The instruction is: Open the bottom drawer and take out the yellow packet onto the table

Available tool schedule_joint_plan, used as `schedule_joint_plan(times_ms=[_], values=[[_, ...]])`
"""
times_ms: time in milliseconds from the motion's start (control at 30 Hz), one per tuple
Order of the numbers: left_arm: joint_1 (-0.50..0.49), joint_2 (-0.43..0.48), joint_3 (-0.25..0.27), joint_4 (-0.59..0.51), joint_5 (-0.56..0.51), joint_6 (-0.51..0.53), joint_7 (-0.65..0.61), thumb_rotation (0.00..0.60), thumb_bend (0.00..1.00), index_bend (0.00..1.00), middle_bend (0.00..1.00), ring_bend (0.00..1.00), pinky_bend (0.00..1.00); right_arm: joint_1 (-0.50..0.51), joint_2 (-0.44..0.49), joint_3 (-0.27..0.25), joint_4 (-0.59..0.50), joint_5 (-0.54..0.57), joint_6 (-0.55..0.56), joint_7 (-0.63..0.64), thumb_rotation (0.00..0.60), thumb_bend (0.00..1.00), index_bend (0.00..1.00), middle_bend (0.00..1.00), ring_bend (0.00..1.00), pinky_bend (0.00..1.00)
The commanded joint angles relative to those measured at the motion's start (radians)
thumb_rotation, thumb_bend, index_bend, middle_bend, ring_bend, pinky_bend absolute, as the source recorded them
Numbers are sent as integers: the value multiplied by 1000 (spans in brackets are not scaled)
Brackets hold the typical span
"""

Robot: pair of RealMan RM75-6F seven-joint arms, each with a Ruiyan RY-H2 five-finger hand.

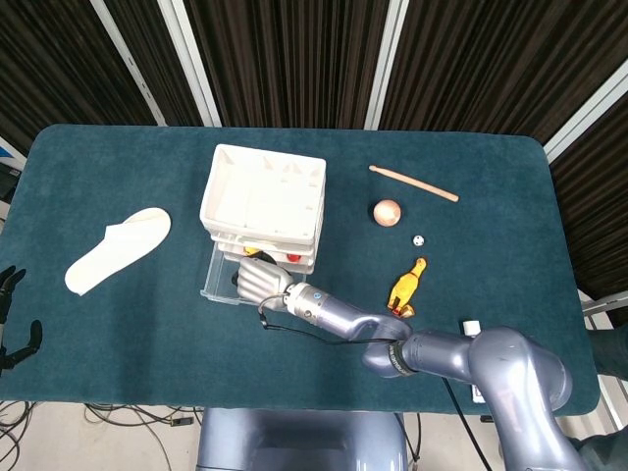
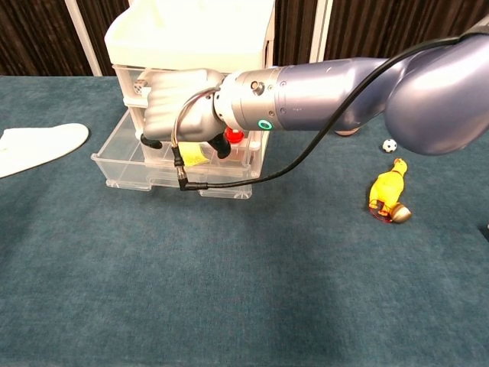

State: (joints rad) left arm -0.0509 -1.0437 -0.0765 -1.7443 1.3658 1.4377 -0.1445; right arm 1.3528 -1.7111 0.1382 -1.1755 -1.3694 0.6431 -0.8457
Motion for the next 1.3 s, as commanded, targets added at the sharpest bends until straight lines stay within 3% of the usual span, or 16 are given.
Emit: schedule_joint_plan(times_ms=[33, 400, 667, 1300], values=[[0, 0, 0, -1, 0, 0, 0, 600, 514, 30, 0, 0, 0, 2, -6, -1, 11, -1, -1, 6, 600, 200, 308, 1000, 1000, 1000], [1, 1, -1, -2, -3, 1, 0, 600, 514, 30, 0, 0, 0, 17, -23, -2, 39, 6, -15, -10, 600, 250, 348, 1000, 1000, 1000], [0, 2, -1, -3, -5, -2, -2, 600, 514, 30, 0, 0, 0, 28, -29, 4, 43, 40, -41, -20, 600, 299, 431, 1000, 1000, 1000], [0, 8, -1, -11, -7, -9, -10, 600, 514, 30, 0, 0, 0, 38, -30, 1, 26, 79, -47, -13, 600, 322, 517, 1000, 1000, 1000]])
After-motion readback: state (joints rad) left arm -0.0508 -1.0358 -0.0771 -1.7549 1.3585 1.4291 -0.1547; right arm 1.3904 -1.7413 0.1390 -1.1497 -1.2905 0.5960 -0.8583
